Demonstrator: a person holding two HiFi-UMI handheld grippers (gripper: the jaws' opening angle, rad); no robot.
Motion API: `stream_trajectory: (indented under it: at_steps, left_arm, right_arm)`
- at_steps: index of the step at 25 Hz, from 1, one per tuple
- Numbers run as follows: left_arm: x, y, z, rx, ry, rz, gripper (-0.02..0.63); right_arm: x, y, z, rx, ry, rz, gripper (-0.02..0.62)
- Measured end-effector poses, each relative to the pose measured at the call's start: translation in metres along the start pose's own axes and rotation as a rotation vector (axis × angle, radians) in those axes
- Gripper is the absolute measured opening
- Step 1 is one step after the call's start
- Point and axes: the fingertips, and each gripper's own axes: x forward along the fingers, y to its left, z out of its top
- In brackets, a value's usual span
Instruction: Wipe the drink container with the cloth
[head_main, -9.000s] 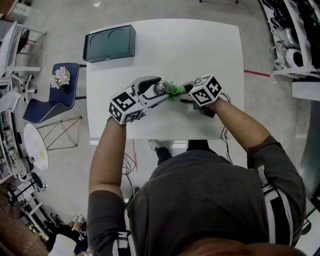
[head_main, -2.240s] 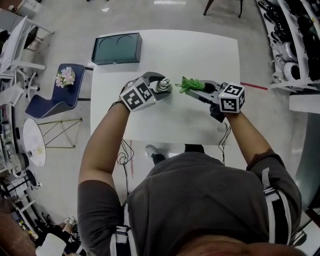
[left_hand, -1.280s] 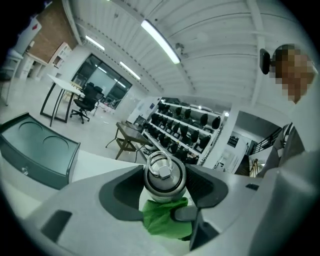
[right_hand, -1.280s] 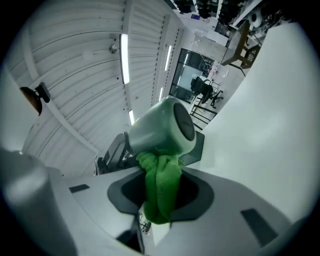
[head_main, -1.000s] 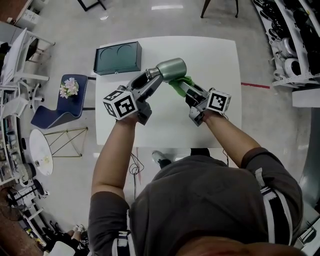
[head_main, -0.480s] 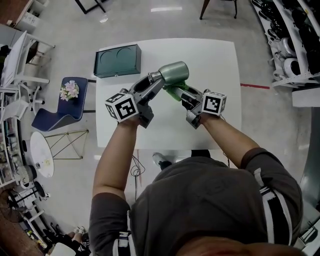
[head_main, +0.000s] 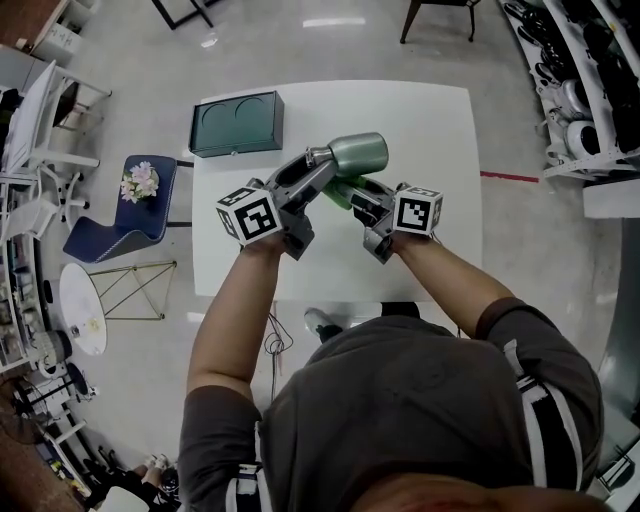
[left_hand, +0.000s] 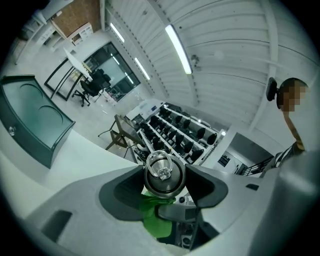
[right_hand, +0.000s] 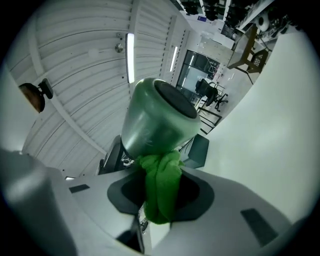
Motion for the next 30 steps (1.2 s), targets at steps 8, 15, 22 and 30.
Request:
stream_trajectory:
  at_steps: [8, 15, 22, 30]
  left_arm:
    - [-0.030, 0.015, 0.014, -0.011, -0.057, 0.058, 0.252]
    - [-0.033, 0.038, 0.001, -0.036, -0.050, 0.181, 0.252]
    - [-0.029, 0.039, -0.004, -0.046, -0.027, 0.211, 0.250]
    - [-0.037, 0.041, -0.008, -0.105, -0.069, 0.187, 0.250]
  right_arm:
    - [-0.057, -0.036, 0.054, -0.012, -0.129, -0.130, 0.098]
    - [-0.048, 0.008, 0.058, -0.439, 0.007, -0.187, 0.098]
    - [-0.013, 0.048, 0.028, -0.722, 0.144, -0.082, 0.098]
    - [-0.033, 0.003, 0.001, -0.808, 0.310, -0.188, 0.098]
